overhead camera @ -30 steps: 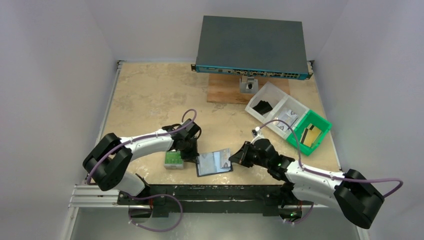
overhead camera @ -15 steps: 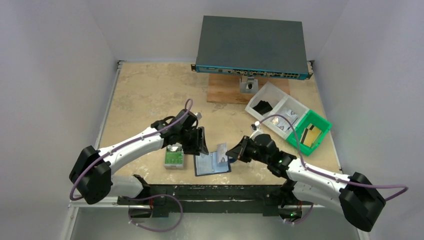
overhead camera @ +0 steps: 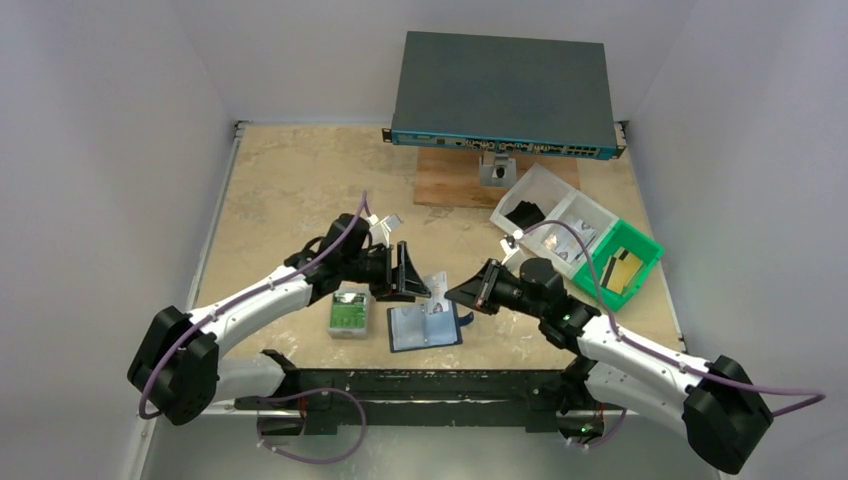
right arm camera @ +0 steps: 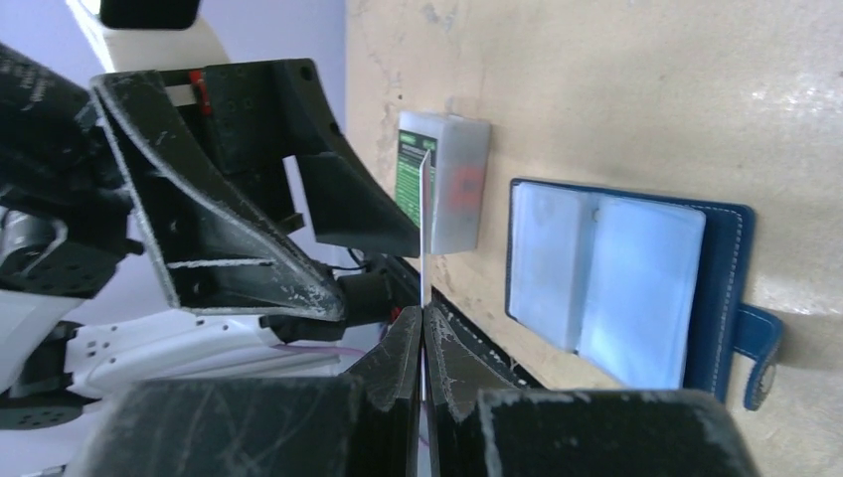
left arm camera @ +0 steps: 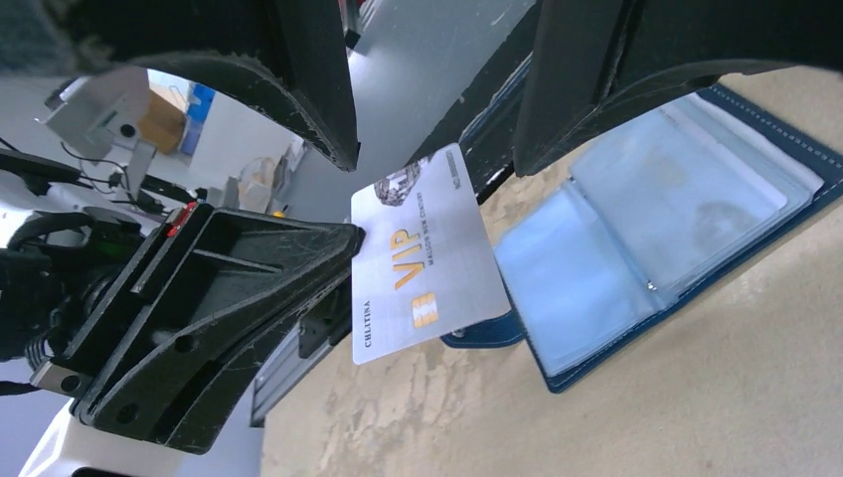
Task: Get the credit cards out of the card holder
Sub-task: Place the credit card in the storage box.
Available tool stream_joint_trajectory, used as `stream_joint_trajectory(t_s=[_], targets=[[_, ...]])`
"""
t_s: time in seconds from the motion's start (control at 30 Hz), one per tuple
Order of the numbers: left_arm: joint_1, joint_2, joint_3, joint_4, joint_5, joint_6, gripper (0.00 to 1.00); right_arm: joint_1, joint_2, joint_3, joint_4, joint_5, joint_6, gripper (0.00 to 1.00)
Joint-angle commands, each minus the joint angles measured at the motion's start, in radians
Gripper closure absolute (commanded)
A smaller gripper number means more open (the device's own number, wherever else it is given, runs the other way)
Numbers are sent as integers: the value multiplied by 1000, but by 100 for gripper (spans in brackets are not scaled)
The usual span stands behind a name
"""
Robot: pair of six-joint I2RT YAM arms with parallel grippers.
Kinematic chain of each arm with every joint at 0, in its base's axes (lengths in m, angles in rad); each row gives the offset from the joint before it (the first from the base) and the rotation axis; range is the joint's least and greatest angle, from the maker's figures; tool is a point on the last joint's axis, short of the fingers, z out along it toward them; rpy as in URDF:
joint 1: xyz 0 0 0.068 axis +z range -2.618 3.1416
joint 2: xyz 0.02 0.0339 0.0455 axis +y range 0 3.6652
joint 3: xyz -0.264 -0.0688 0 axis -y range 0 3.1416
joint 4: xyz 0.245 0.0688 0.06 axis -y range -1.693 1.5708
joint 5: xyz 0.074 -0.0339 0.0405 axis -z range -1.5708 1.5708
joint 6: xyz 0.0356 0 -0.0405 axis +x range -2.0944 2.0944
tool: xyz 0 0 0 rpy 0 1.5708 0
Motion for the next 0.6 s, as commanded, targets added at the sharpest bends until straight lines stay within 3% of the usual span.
stream_joint_trajectory(t_s=[0.0, 0.2, 0.33, 0.43, 0.5, 0.53, 0.57], targets=[[22, -20, -34, 178, 112, -60, 41, -19, -27, 27, 91, -80, 53, 100], [23, -14, -46, 247, 133, -90, 41, -29, -35, 16, 116, -114, 76, 100], [24, 5, -63, 347, 162, -143, 49, -30, -31, 11, 122, -124, 78, 100], [24, 22, -72, 395, 178, -176, 66, -30, -37, 5, 129, -126, 82, 100], [22, 33, -79, 428, 188, -193, 84, -30, -41, 7, 130, -127, 82, 100], [23, 35, -83, 442, 193, -202, 97, -30, -41, 7, 133, -129, 80, 97], [24, 37, -85, 454, 195, -211, 100, -30, -41, 7, 134, -129, 80, 90]])
